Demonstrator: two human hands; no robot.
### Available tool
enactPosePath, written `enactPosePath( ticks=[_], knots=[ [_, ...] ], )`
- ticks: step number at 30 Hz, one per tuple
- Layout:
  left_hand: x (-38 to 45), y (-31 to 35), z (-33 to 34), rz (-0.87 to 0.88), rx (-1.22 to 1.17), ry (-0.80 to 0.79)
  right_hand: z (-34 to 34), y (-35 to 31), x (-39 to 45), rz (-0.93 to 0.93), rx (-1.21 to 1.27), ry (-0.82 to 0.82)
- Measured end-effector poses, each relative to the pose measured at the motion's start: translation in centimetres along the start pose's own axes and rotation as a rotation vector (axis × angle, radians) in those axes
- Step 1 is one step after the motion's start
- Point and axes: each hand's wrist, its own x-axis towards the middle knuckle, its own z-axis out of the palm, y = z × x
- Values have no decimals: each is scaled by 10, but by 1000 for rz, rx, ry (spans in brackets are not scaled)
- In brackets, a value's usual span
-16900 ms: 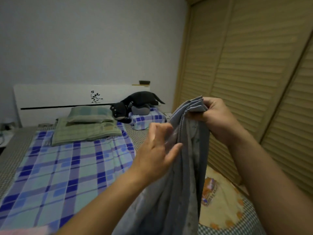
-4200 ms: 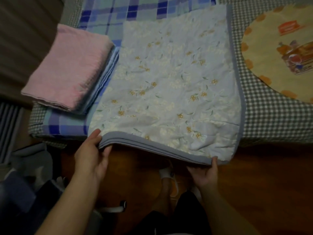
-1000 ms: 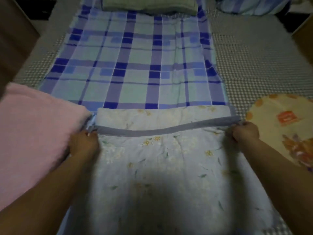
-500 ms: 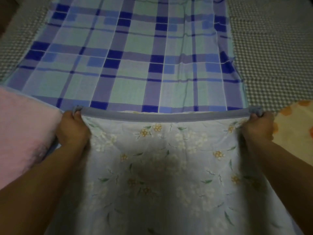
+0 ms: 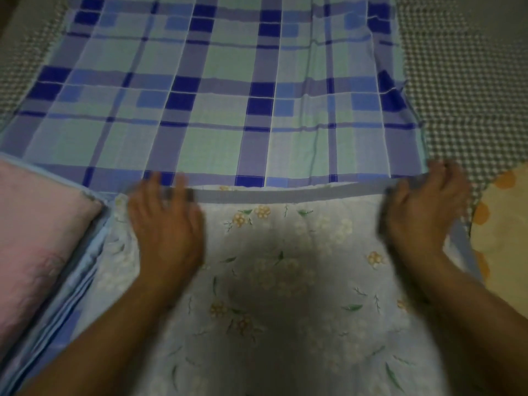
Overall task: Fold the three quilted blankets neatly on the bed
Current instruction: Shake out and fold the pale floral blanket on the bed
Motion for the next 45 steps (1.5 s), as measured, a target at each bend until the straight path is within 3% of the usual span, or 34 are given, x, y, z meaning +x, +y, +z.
enactPosePath(
  ticks=[2,4,6,8,10,13,16,19,21,23,27,29,33,37,40,43,45],
  knots=[
    [-37,35,13,318,59,-184,-20,-28,-59,-429,-93,-244],
    [-48,52,42,424,74,-307,-12,-29,-97,-630,-224,-499],
    [-24,48,72,349,132,-319,16,-9,-76,-592,-376,-527],
    [12,41,95,218,194,-318,45,18,-28,-421,-473,-514],
    [40,39,112,118,216,-341,66,35,10,-283,-436,-565],
    [59,40,122,93,218,-429,83,34,25,-261,-415,-595],
    [55,46,100,96,178,-439,57,1,7,-202,-357,-484],
    [15,43,54,152,52,-281,22,-55,-66,-498,-219,-402],
    [-37,20,26,142,45,-286,21,-79,-121,-731,-151,-546],
    [-89,-24,11,16,92,-336,44,-84,-128,-793,-198,-676],
    [-138,-105,5,-252,144,-460,103,-89,-76,-675,-288,-690],
    [-137,-123,2,-349,51,-466,104,-111,-69,-613,-197,-668],
    [-126,-145,-10,-518,-291,-445,34,-146,-143,-429,428,-647],
    [-122,-163,-19,-810,-707,-608,-36,-127,-233,47,869,-801],
    [-133,-169,-22,-762,-698,-691,-36,-100,-272,246,881,-866],
    [-149,-155,-22,-686,-561,-670,-51,-83,-299,253,830,-858],
    [-156,-149,-19,-697,-522,-609,-70,-76,-319,205,857,-769]
  ],
)
